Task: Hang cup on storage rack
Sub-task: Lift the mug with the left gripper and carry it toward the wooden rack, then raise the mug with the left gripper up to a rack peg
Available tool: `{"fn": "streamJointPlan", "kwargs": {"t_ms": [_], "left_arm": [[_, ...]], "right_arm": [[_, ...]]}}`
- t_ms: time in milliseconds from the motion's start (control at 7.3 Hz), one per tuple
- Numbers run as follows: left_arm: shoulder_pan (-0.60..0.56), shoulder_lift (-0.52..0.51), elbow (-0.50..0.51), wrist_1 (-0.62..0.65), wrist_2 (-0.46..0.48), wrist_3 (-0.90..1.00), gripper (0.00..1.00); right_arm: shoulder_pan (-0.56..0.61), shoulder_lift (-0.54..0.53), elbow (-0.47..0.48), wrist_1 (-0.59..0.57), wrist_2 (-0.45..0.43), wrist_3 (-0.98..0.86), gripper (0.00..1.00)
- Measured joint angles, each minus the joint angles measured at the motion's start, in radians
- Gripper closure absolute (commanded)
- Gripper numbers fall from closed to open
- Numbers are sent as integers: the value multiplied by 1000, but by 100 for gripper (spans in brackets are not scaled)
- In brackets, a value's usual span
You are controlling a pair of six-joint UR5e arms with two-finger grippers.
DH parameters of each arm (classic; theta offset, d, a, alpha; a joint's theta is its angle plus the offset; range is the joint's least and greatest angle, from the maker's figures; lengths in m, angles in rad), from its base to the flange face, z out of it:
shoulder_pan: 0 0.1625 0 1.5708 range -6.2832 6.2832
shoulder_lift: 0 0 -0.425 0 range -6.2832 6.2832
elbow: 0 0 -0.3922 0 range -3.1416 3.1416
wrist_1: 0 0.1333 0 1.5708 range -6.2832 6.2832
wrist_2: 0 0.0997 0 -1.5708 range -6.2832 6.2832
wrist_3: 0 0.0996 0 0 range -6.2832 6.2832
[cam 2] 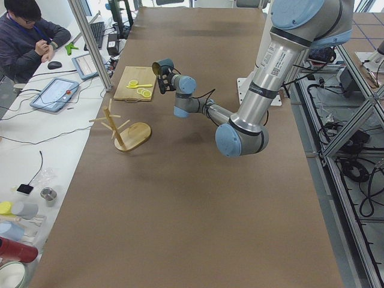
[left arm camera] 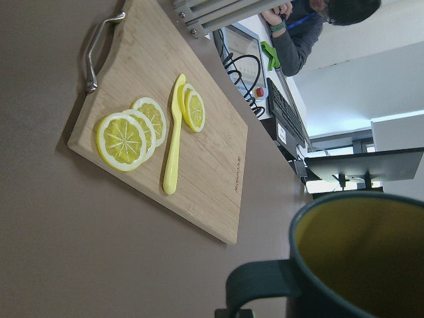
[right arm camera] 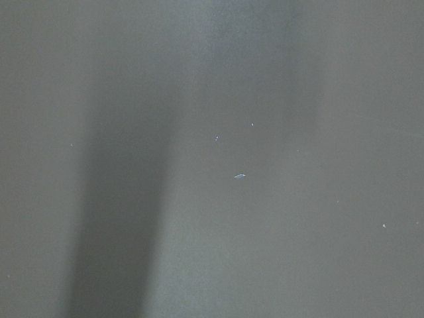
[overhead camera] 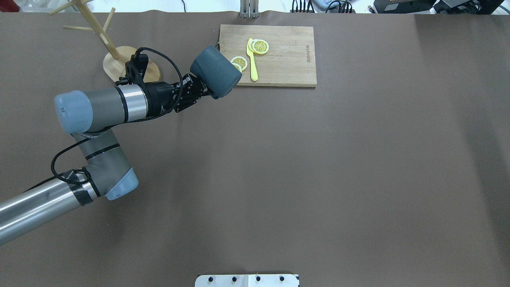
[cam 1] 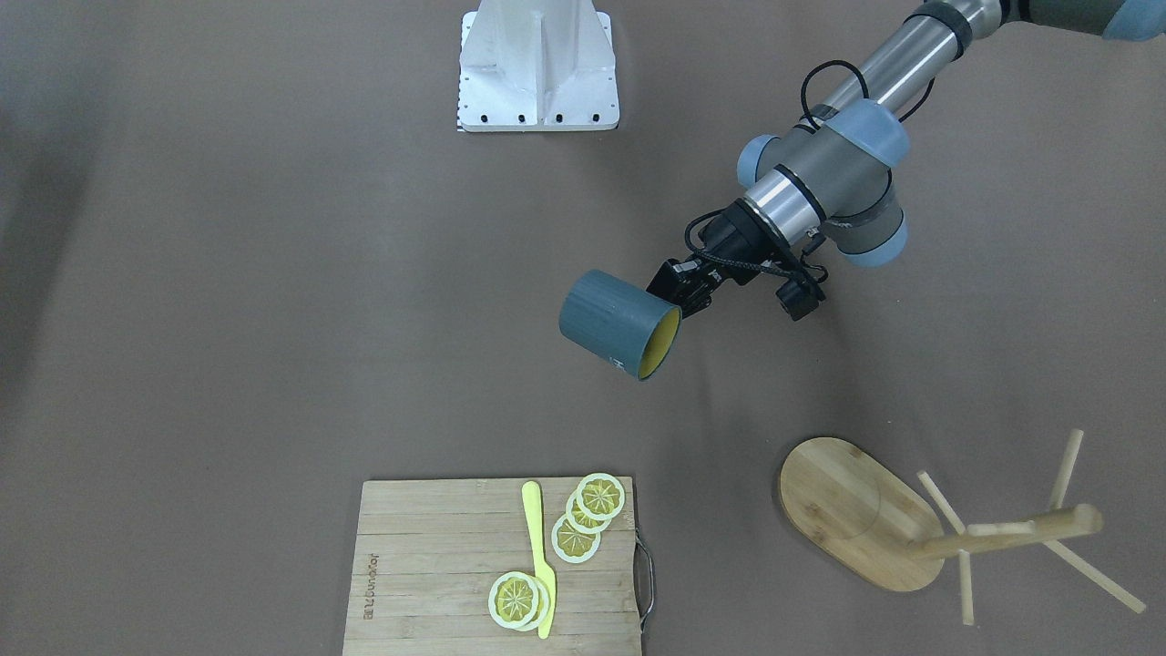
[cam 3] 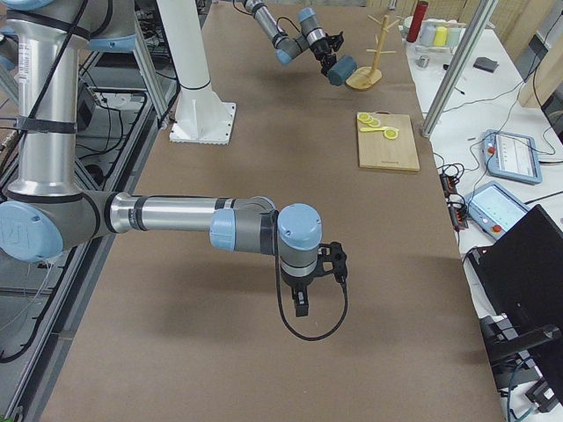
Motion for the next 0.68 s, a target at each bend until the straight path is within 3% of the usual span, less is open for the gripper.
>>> {"fn": "streamJointPlan", "kwargs": {"t_ms": [411, 685], "left_arm": [[-14, -13, 86, -184, -20, -318, 100], [-69, -16, 170, -324, 26, -528, 100]], "right_arm": [[0, 0, 1, 0, 0, -1, 0], [-1, -1, 1, 0, 0, -1, 0]]}}
